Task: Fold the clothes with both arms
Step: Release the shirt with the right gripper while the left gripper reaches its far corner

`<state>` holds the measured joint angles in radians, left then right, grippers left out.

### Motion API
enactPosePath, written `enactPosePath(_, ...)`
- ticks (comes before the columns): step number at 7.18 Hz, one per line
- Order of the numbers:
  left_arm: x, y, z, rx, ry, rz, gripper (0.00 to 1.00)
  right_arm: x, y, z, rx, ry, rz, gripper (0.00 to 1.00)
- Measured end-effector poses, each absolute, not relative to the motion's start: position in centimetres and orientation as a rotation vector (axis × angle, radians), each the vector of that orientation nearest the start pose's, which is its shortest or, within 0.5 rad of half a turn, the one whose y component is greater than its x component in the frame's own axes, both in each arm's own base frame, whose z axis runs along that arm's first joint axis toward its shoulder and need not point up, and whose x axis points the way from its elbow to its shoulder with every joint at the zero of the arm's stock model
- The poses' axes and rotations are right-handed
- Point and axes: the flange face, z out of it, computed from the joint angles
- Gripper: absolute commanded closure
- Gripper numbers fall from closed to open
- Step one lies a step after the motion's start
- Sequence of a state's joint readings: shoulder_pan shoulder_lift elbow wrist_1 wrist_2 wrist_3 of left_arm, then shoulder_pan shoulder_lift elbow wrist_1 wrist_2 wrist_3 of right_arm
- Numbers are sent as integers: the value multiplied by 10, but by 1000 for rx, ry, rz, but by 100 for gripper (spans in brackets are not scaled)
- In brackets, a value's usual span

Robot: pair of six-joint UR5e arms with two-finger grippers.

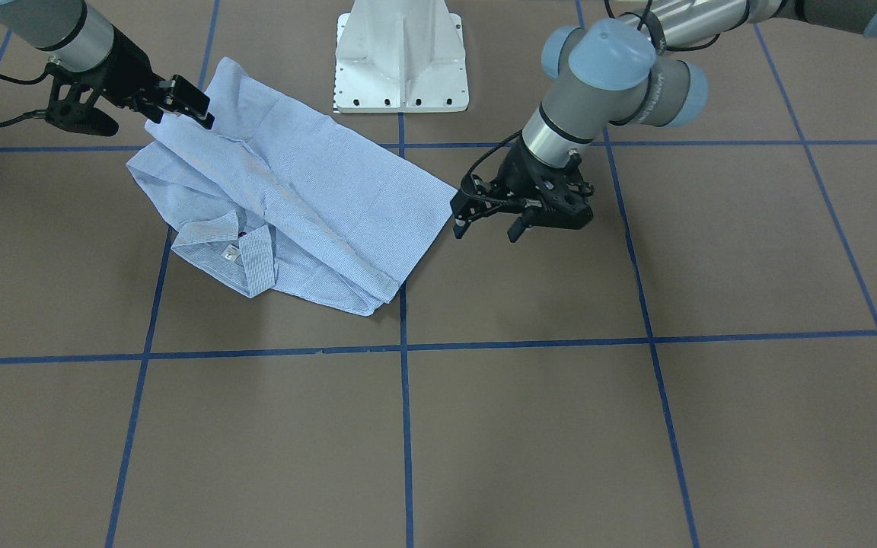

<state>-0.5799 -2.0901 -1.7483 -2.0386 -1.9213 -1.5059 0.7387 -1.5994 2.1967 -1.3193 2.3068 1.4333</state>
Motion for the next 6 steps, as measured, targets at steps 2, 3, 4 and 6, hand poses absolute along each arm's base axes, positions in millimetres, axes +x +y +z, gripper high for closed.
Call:
enactPosePath(2,519,-382,225,-11,1188,-300,3,-264,-357,335,-245,-1041,262,0)
enactPosePath(3,532,-365,228,-42,1169,-305,4,-264,-361,333,-238,-1045,266,0)
enactPosePath(4,541,-356,233,-54,1145,-308,5,-264,-363,332,-235,-1047,269,0)
enactPosePath(6,554,-345,241,-59,1112,-308,6,-263,-365,332,-233,-1048,271,0)
